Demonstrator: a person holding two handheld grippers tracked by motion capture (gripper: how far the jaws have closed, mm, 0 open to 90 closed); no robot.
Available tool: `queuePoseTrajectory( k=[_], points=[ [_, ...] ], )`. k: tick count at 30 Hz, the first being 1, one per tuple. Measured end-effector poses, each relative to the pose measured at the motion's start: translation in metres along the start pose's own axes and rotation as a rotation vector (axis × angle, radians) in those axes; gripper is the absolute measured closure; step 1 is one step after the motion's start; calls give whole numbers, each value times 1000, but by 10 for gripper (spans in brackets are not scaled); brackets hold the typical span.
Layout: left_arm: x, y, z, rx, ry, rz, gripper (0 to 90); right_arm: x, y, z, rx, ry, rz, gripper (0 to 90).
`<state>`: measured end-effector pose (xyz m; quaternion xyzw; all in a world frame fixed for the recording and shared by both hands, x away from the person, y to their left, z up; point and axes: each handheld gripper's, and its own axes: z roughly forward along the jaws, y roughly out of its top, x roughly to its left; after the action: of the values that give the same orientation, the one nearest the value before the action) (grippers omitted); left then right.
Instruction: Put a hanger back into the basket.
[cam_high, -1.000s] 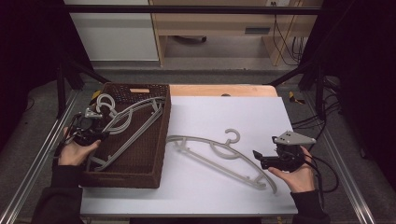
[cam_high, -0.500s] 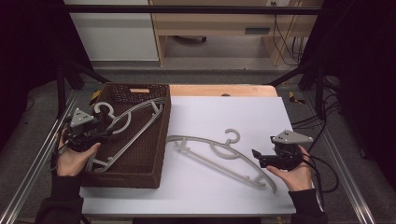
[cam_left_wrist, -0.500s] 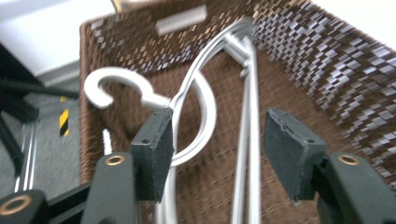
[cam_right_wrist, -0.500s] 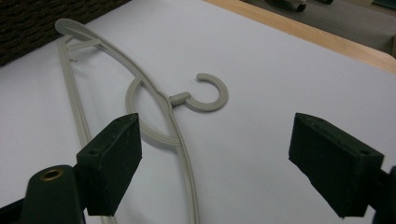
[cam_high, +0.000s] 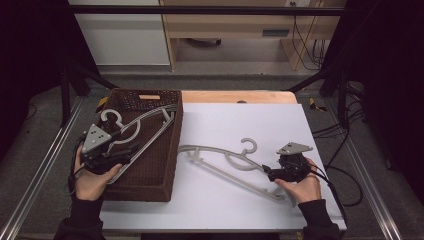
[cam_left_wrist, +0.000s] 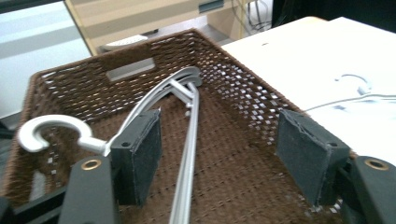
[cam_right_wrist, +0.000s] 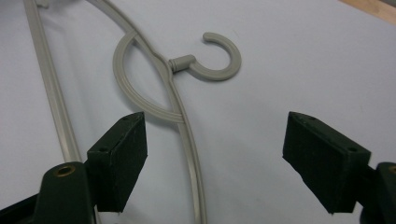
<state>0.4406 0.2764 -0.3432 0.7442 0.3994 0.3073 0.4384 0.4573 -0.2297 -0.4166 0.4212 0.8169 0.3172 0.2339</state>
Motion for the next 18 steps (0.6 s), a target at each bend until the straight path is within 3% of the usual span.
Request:
queuePoseTrajectory(
  k=[7, 14, 18],
  points=[
    [-15, 1, -3, -13, -21, 20, 296, 3, -2, 8, 22, 5, 13, 237],
    [-32, 5, -4, -34, -48, 45, 291, -5, -14, 19, 56, 20, 53, 266],
    [-37, 5, -1, -25, -58, 59, 287, -5, -18, 30, 111, 11, 46, 306]
  ],
)
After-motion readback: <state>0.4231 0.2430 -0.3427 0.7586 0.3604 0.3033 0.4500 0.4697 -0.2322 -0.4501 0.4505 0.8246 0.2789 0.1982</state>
